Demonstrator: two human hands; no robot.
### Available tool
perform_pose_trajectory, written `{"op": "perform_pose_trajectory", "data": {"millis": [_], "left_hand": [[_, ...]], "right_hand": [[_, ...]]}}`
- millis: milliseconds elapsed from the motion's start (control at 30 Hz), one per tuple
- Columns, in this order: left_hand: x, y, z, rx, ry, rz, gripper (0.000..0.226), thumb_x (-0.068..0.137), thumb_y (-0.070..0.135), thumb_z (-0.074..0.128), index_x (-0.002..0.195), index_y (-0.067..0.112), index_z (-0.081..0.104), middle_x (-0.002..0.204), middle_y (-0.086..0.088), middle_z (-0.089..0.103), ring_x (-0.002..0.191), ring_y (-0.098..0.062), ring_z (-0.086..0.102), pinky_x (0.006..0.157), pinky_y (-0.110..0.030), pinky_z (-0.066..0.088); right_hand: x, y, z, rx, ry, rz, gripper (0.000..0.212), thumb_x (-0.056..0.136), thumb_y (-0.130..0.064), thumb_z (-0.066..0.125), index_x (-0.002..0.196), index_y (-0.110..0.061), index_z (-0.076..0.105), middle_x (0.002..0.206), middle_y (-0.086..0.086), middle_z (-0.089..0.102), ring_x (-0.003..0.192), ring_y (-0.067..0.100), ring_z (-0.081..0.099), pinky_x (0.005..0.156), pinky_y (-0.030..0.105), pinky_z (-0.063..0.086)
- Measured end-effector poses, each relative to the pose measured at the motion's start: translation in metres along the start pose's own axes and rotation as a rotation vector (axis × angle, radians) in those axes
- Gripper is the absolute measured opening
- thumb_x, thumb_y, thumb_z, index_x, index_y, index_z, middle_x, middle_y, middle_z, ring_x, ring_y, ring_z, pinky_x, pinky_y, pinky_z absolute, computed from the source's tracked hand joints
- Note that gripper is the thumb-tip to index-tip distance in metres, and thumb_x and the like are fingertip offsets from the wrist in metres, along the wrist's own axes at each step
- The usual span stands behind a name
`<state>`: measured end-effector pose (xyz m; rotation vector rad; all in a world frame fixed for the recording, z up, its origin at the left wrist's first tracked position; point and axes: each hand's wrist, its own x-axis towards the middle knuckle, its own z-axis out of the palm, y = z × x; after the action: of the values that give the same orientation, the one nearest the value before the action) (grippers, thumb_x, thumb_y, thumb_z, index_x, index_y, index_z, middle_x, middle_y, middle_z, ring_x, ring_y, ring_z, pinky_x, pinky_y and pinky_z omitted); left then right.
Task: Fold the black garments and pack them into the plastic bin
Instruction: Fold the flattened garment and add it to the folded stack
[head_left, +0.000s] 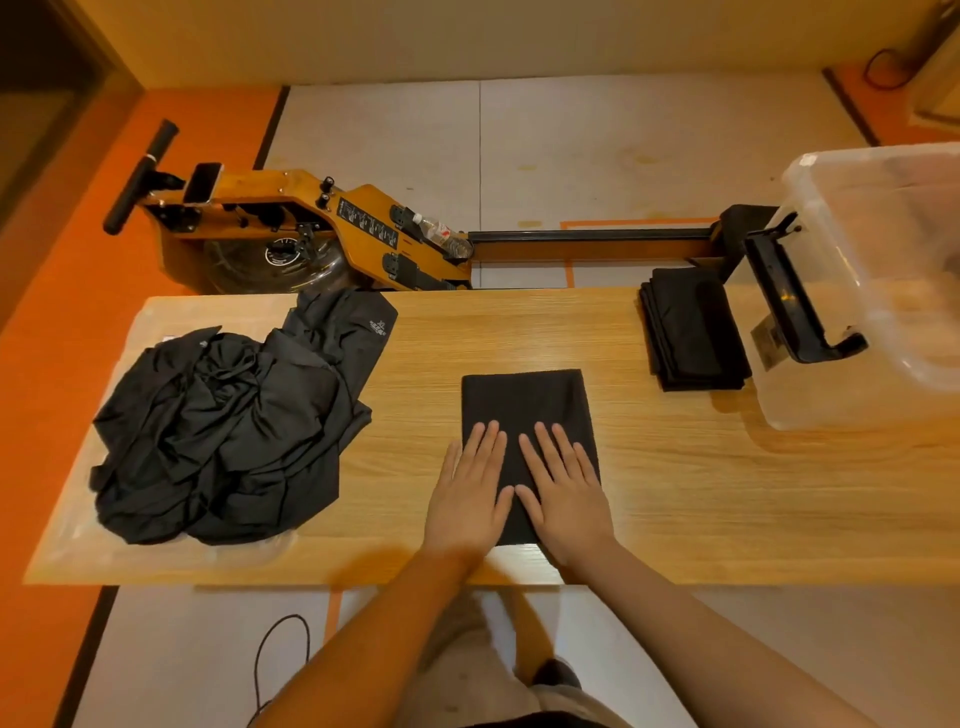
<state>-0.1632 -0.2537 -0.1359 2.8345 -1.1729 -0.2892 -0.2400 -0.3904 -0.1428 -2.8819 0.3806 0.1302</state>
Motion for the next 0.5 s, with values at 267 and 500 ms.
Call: {"op": "perform_pose_trajectory", "data": {"millis": [267, 500], "left_hand": [[-0.042, -0.017, 0.005, -0.084, -0.079, 0.315, 0.080, 0.096, 0.060, 0.032, 0.154, 0.012, 0.007, 0.162, -0.005, 0.002, 0.149, -0.014, -0.008, 0.119, -0.034, 0.000], [-0.078, -0.015, 0.015, 0.058, -0.108, 0.321, 0.111, 0.058, 0.009, 0.084, 0.150, 0.012, 0.021, 0.156, -0.009, 0.028, 0.144, -0.024, 0.024, 0.115, -0.042, 0.025]], "right_hand": [[-0.049, 0.011, 0.005, -0.028, -0.047, -0.211, 0.089, 0.089, -0.075, 0.033, 0.152, -0.014, 0.020, 0.160, 0.005, 0.013, 0.149, 0.019, 0.005, 0.118, 0.037, 0.007], [-0.082, 0.015, 0.015, -0.050, 0.011, -0.291, 0.091, 0.073, -0.024, 0.079, 0.149, -0.015, 0.029, 0.154, 0.008, 0.032, 0.144, 0.021, 0.022, 0.119, 0.036, 0.013]]}}
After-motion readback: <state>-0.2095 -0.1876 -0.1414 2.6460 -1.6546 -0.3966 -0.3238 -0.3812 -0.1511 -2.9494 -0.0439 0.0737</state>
